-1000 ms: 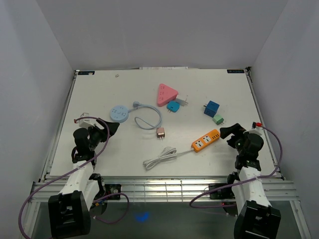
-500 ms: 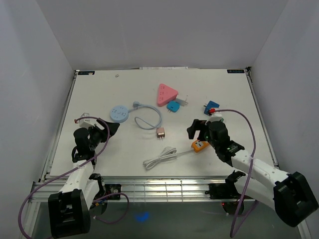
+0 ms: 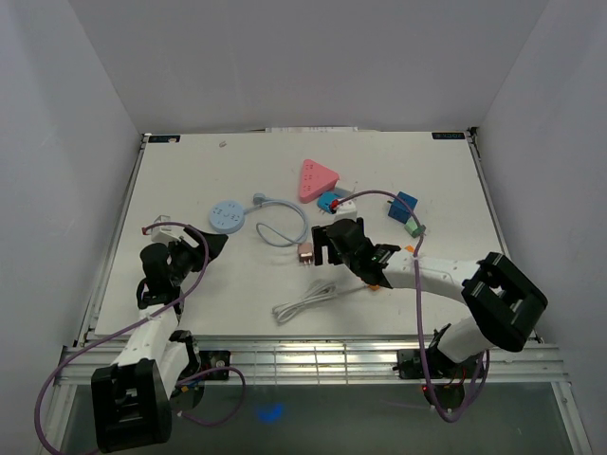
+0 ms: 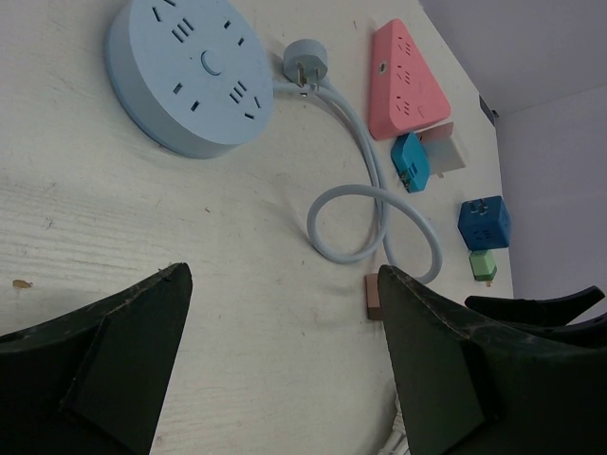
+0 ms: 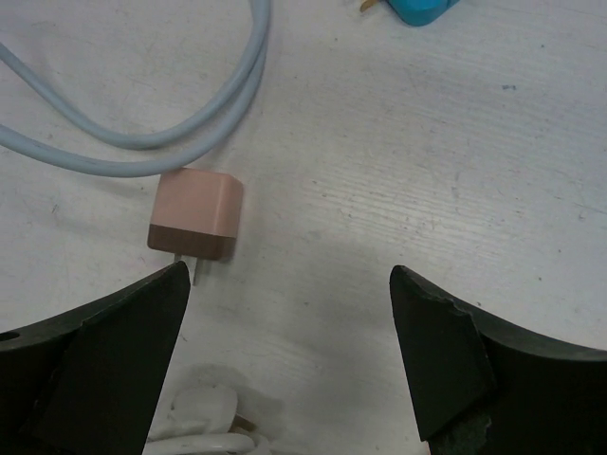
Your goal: Insert the plug
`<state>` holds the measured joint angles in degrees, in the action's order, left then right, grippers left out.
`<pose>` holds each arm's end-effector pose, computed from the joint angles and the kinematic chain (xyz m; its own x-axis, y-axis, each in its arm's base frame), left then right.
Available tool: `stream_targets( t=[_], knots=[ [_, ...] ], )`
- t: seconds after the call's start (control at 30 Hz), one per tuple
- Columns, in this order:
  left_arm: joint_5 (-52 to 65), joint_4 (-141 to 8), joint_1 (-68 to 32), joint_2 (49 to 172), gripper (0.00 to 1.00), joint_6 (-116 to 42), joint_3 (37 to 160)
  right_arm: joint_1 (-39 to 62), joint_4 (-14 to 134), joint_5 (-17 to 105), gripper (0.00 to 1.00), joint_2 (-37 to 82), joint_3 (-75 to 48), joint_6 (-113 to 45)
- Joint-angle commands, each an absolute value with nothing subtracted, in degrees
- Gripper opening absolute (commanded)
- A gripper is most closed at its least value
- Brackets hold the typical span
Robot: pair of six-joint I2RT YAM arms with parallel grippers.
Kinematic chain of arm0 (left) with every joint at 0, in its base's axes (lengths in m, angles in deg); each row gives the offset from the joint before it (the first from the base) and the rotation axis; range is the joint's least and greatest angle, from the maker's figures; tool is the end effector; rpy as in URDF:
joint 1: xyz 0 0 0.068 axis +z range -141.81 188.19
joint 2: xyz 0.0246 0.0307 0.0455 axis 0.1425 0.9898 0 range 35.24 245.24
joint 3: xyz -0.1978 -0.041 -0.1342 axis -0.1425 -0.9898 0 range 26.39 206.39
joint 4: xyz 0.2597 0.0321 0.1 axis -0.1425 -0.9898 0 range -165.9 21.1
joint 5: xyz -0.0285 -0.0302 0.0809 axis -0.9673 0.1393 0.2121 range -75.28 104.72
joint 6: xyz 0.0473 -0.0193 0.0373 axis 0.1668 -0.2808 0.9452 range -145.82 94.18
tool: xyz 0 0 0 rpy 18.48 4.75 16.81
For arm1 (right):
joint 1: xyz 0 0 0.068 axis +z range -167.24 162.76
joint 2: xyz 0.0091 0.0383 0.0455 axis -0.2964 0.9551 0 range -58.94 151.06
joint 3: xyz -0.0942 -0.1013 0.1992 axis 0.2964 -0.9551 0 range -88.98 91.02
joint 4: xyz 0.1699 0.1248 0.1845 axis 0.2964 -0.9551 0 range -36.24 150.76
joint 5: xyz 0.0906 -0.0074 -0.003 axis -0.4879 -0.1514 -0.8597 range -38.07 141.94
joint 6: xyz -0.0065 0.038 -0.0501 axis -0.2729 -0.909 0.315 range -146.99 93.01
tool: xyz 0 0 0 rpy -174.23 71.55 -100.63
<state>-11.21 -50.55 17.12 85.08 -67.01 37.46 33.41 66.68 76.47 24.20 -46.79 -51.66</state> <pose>0.2249 0.0138 0.1311 -0.4341 -0.6677 -0.6047 -0.0273 0.6807 -0.7320 0.2238 0.2411 0.1483 -0.5343 -0.0529 -0.8437 -0.2914 0.9484 0.1251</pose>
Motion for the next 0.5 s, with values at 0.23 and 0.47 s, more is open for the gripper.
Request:
stream_targets(
  t=[0.23, 0.47],
  knots=[
    [-11.1, -50.9, 17.4, 85.8, 0.90, -66.9, 38.9, 38.3, 66.2, 83.1, 0.96, 34.0, -38.1, -55.8],
    [-11.1, -51.1, 17.5, 86.3, 0.90, -66.9, 39.1, 38.5, 69.0, 81.2, 1.00, 36.6, -38.4, -57.0]
  ],
)
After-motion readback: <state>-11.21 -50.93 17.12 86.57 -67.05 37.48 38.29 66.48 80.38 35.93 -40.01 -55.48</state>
